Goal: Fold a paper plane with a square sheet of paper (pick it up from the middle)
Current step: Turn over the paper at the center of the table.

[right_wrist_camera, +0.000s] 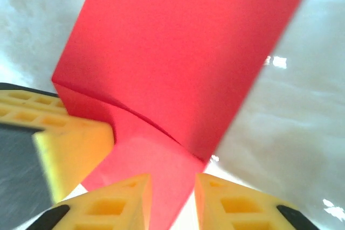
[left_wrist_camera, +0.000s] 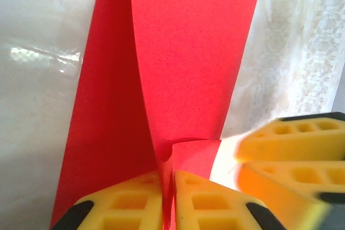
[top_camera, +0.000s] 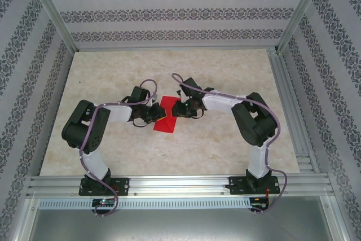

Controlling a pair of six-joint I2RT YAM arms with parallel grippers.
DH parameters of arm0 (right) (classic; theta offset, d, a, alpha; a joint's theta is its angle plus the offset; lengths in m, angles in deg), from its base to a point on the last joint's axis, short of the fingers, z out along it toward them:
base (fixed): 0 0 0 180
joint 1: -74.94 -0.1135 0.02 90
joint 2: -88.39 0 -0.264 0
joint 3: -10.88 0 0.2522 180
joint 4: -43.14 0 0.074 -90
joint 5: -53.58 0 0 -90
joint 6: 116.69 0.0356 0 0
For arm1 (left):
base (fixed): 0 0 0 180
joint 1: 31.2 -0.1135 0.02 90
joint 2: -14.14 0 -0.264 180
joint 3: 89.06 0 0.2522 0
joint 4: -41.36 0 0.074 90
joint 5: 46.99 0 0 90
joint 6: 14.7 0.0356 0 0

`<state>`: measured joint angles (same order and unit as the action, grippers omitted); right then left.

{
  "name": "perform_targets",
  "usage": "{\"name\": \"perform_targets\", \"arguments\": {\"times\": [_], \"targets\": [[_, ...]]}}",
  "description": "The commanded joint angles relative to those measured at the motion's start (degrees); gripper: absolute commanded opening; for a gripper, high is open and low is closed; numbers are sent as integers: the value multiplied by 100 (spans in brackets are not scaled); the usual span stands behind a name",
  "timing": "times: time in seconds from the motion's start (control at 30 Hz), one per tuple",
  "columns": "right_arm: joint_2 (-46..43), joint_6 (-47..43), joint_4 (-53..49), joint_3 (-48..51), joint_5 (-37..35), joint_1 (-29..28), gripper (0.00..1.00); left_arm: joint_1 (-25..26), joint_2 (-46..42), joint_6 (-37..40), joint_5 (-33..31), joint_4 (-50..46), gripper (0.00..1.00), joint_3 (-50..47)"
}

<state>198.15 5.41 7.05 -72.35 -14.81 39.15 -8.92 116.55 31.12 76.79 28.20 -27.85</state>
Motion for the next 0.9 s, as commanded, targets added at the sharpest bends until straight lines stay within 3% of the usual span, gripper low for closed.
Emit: {"name": "perform_targets", "arguments": {"times": [0.0,0.13,0.33,0.5,0.7,0.87], "targets": [[-748,114,166,207,-412,209,32,70,-290,441,-212,-39,10,99],[-1377,70,-79,417,-1309,368,44,107,-803,947,-816,-1083,7,348],[-2173,79,-44,903,-2195,720,69,443,-1701,1909,-3015,-3464,6,1335],[-2716,88,188,1380,-2492,1048,86,755,-1917,2268,-4387,-4410,6,2032],[-3478,152,677,2025,-2569,1376,95,1321,-1159,2289,-6686,-5447,8,3001],[-3891,302,776,2348,-2548,1638,95,1746,140,2033,-7776,-6172,8,3794]]}}
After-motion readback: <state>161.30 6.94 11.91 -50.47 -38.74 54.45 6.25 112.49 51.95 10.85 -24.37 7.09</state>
